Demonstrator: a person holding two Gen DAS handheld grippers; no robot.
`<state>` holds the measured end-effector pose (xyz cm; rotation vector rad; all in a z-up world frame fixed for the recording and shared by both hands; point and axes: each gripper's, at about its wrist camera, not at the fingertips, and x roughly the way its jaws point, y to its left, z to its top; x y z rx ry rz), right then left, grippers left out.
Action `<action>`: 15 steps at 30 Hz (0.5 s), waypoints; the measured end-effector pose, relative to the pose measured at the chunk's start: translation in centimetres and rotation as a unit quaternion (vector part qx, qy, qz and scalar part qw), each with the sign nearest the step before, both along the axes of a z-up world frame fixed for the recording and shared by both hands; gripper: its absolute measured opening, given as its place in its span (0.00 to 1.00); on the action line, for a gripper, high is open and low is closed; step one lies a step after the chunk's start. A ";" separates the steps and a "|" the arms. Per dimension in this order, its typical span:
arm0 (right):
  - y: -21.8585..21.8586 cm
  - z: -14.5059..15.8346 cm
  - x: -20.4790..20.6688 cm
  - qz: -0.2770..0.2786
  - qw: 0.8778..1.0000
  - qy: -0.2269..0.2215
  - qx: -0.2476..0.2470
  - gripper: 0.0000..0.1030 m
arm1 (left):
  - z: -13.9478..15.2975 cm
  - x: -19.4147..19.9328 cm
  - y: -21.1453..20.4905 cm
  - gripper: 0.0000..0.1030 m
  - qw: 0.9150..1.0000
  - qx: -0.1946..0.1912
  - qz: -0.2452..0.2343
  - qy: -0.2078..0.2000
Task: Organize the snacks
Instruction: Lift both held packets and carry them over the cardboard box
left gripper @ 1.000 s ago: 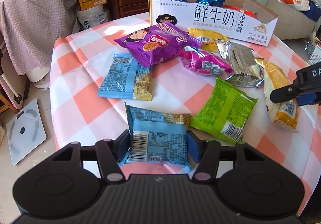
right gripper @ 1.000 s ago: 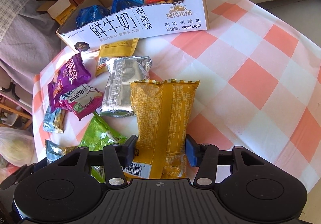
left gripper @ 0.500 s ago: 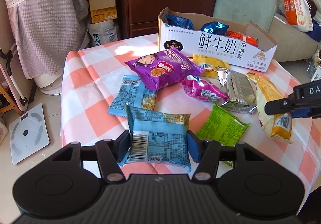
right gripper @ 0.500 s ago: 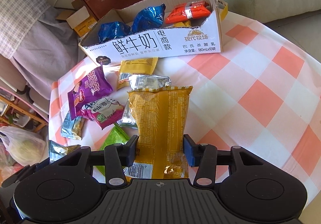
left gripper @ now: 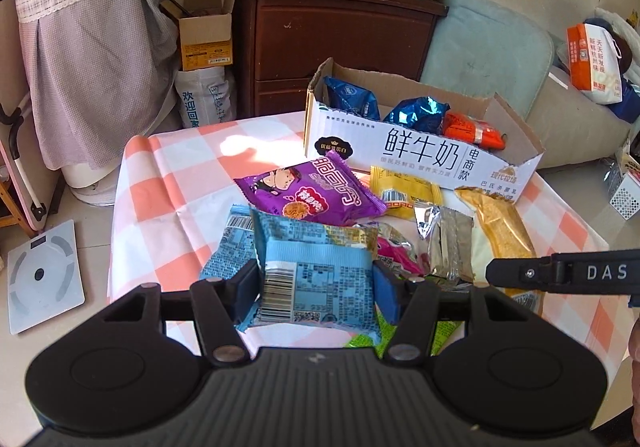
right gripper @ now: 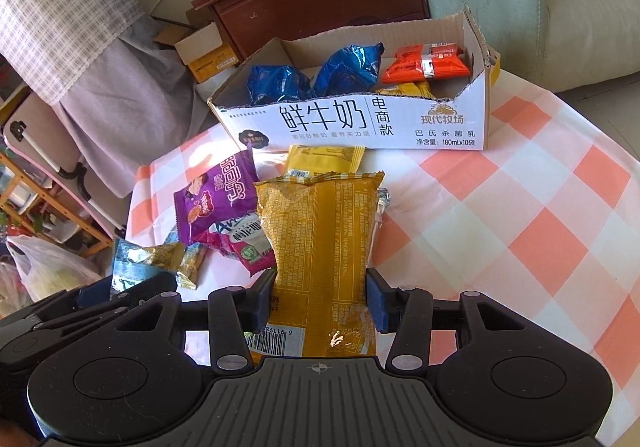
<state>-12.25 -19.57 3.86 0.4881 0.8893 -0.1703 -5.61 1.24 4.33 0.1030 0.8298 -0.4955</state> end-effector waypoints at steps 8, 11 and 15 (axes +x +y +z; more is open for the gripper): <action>-0.3 1.2 0.5 -0.007 1.000 -0.024 -0.006 0.44 | 1.9 1.4 -1.4 0.56 1.000 0.003 -0.011 -0.024; -0.5 1.7 0.9 -0.010 0.999 -0.035 -0.013 0.44 | 2.5 2.2 -1.9 0.56 0.999 -0.002 -0.010 -0.031; -0.9 2.2 1.6 -0.015 0.999 -0.043 -0.026 0.44 | 2.9 3.2 -2.8 0.56 0.999 -0.004 -0.011 -0.037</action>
